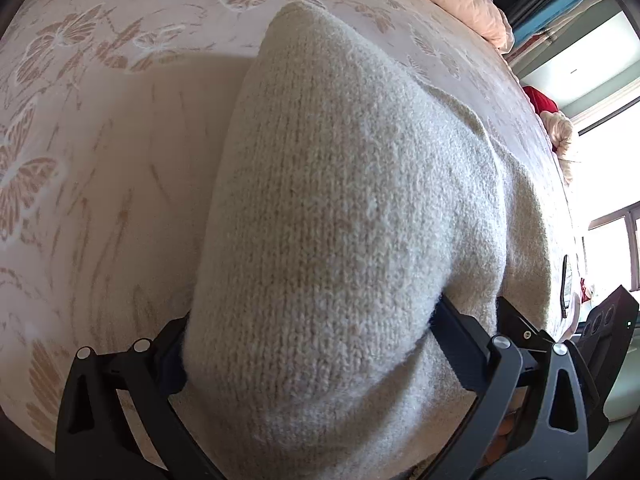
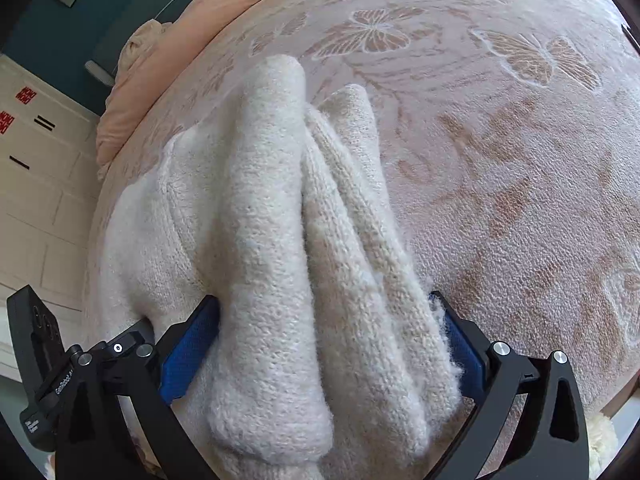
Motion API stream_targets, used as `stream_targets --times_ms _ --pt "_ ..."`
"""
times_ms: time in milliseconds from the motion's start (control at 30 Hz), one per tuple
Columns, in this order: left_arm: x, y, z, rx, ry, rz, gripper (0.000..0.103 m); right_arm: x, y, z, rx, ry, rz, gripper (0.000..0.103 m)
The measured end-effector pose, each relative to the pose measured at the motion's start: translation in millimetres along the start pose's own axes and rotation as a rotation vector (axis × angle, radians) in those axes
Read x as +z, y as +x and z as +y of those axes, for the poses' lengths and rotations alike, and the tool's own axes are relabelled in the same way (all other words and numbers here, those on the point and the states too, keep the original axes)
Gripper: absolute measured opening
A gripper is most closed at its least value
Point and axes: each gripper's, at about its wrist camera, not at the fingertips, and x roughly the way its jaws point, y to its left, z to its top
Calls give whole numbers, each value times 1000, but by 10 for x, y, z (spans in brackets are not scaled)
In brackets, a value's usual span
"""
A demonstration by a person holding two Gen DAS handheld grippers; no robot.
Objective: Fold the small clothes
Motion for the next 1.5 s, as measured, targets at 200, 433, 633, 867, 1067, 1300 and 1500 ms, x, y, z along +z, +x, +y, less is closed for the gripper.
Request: stream_targets --times_ms 200,433,633,867,1067,1300,1500 --pt "-13 -248 -137 4 55 31 64 5 -277 -46 176 116 18 39" --pt "-461 -881 -63 -105 135 129 52 -631 -851 -141 228 196 113 38" --pt "-1091 -1040 155 -132 93 245 52 -1123 -1201 -201 206 328 160 38" --pt "-740 -2037 -265 -261 205 -11 48 -710 -2166 716 275 65 -102 37" --pt "-411 -3515 -717 -409 365 -373 48 -510 -3491 1444 460 -160 -426 37" --pt "-521 -5398 -987 -544 598 -838 49 -591 -5074 2308 675 -494 -832 37" --pt "-749 -6442 -904 -581 690 -1126 52 -721 -5738 2885 812 -665 -1010 38"
